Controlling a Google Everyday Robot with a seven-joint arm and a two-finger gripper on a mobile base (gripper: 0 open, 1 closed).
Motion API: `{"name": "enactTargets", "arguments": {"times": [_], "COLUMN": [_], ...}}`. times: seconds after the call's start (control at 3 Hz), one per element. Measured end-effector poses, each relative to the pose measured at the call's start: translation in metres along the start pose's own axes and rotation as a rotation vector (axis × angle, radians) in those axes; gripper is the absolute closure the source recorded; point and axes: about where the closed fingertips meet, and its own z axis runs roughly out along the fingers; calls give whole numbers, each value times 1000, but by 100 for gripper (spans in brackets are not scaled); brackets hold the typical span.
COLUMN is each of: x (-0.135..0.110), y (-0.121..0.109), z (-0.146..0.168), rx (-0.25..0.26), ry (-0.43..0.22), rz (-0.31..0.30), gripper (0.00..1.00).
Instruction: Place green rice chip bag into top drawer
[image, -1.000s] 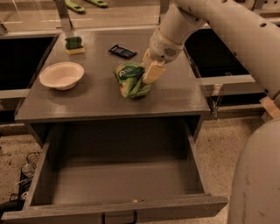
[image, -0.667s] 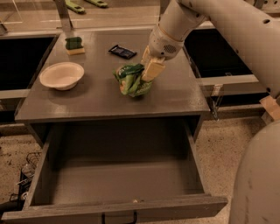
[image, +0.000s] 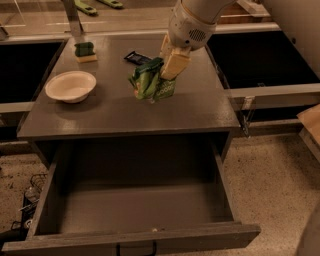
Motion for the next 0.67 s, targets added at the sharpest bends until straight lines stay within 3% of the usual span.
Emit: {"name": "enactTargets", "arguments": {"times": [0.67], "x": [-17], "y": [40], "z": [-32], "rx": [50], "ry": [-36], "rz": [-27], "gripper": [100]}}
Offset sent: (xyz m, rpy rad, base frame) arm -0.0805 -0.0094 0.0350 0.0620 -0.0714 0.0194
